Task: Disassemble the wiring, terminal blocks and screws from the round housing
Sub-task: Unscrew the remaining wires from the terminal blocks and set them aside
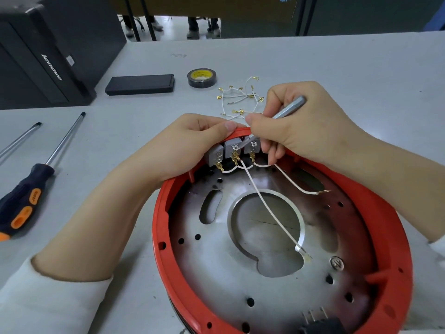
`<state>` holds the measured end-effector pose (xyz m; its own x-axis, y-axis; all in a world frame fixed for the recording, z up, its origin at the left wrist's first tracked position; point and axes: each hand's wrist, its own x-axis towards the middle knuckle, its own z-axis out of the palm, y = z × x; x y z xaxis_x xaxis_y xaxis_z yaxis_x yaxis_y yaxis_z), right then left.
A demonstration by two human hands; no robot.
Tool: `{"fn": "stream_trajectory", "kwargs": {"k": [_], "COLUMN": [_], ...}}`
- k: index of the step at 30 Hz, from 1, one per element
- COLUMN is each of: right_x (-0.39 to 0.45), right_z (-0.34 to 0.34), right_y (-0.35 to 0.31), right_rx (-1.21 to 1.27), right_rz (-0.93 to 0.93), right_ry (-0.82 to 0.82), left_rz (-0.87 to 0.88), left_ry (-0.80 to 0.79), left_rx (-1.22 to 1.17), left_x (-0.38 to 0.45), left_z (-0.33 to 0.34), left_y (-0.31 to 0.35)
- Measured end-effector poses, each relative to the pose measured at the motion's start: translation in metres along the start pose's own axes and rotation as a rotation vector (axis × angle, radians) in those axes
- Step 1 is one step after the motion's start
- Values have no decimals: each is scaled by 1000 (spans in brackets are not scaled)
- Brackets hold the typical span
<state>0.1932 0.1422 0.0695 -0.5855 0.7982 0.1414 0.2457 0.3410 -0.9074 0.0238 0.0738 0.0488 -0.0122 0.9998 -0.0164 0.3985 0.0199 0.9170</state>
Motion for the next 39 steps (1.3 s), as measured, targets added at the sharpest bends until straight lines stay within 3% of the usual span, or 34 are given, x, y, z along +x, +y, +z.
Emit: {"fn": "stream_trajectory", "kwargs": {"k": [7,13,23,39], "right_x": [10,-2,-3,20], "right_z": [-2,1,1,-3], "right_y": [-5,3,3,-9], "right_rx": [-17,-11,5,-52], "right_rz": [60,-71,-73,109], "right_ry": [-84,13,18,-126], "left_rz": [-18,-32,-26,-8], "left_ry": [8,14,9,10], "left_rx": [1,-14,7,24], "left_x": [-1,-1,-1,1], "left_z": [0,1,0,0], "left_y": [1,0,1,-1]}}
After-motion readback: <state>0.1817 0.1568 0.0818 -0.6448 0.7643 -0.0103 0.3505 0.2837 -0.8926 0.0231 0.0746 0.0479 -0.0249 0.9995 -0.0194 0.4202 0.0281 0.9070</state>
